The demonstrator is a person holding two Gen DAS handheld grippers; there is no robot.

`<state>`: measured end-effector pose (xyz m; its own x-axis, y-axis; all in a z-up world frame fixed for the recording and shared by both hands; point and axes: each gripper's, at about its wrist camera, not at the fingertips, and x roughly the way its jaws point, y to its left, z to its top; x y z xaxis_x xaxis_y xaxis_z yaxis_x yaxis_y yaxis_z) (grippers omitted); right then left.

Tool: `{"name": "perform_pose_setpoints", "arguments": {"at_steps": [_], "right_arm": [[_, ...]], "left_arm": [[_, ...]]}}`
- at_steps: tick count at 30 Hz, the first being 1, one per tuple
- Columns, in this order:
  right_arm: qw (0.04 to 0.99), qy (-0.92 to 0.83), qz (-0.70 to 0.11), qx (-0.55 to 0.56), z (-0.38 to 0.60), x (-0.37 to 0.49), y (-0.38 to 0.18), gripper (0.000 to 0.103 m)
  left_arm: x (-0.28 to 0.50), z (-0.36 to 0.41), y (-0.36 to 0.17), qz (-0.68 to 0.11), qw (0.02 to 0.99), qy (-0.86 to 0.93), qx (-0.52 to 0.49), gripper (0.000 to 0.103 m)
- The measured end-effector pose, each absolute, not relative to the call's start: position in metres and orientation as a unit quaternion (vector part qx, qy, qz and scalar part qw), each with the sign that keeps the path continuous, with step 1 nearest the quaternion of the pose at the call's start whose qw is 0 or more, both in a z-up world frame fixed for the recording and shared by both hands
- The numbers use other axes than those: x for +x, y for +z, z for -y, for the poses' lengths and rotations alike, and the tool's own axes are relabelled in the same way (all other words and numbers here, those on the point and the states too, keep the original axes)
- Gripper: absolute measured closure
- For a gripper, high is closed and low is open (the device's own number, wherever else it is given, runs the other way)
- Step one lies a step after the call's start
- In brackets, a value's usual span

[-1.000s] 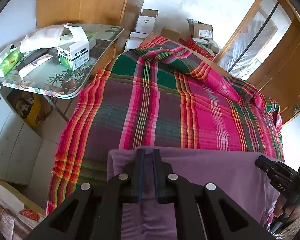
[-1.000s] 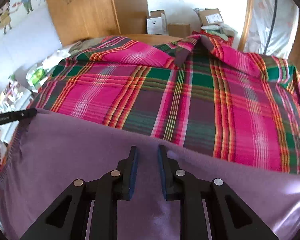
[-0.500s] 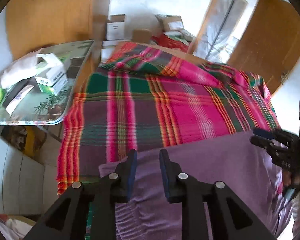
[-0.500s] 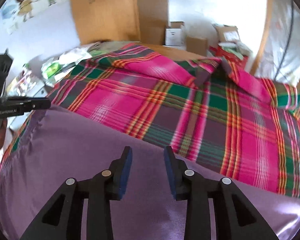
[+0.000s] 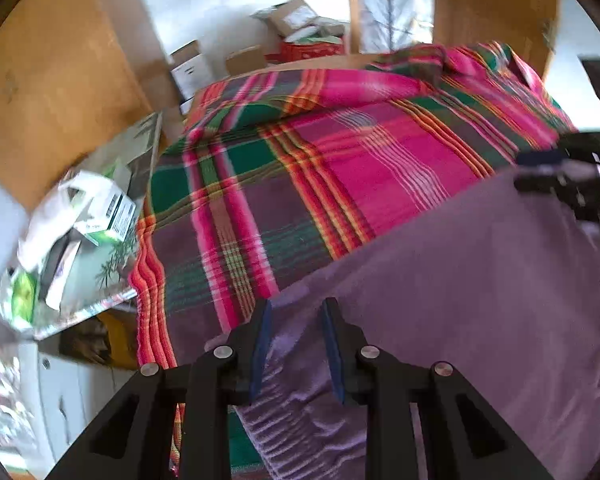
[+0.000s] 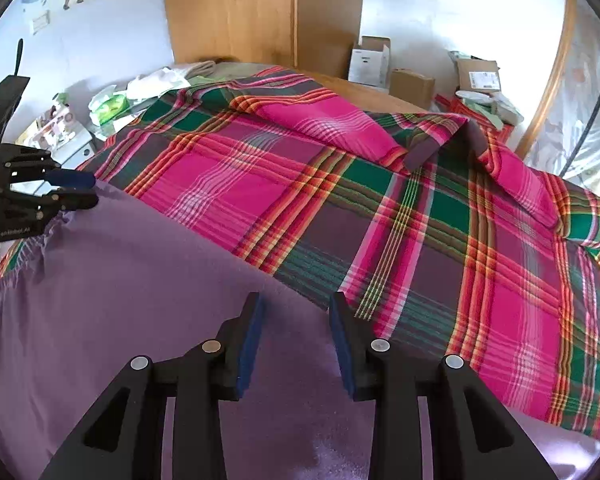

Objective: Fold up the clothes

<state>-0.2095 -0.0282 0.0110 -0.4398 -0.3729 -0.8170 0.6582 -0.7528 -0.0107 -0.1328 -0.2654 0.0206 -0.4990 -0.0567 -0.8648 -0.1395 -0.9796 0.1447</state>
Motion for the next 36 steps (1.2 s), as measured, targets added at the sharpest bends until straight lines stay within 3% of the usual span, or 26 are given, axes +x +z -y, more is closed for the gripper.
{"name": "perform_pose_setpoints", "arguments": {"at_steps": [8,14,21,24,36], "right_arm": [[0.320,-0.831,-0.158,0.428,0.027,-0.211,0.010,0.068],[0.325,-0.830,-0.148,0.429,0.023,-0.212,0.009,0.068],[0.334,-0.826,-0.149,0.428,0.021,-0.210,0.008,0.067],[0.334,-0.826,-0.152,0.428,0.022,-0.210,0.008,0.067],[0.337,-0.826,-0.137,0.431,0.018,-0.216,0.006,0.063]], "left_arm": [[-0.137,0.277,0.021,-0.069,0.029,0.864,-0.497,0.074],[-0.134,0.274,0.020,-0.100,0.028,0.862,-0.497,0.069],[-0.132,0.292,0.020,-0.063,0.062,0.859,-0.504,0.066],[-0.139,0.297,0.018,-0.062,0.045,0.857,-0.510,0.058],[-0.142,0.295,0.016,-0.045,0.068,0.858,-0.508,0.060]]}}
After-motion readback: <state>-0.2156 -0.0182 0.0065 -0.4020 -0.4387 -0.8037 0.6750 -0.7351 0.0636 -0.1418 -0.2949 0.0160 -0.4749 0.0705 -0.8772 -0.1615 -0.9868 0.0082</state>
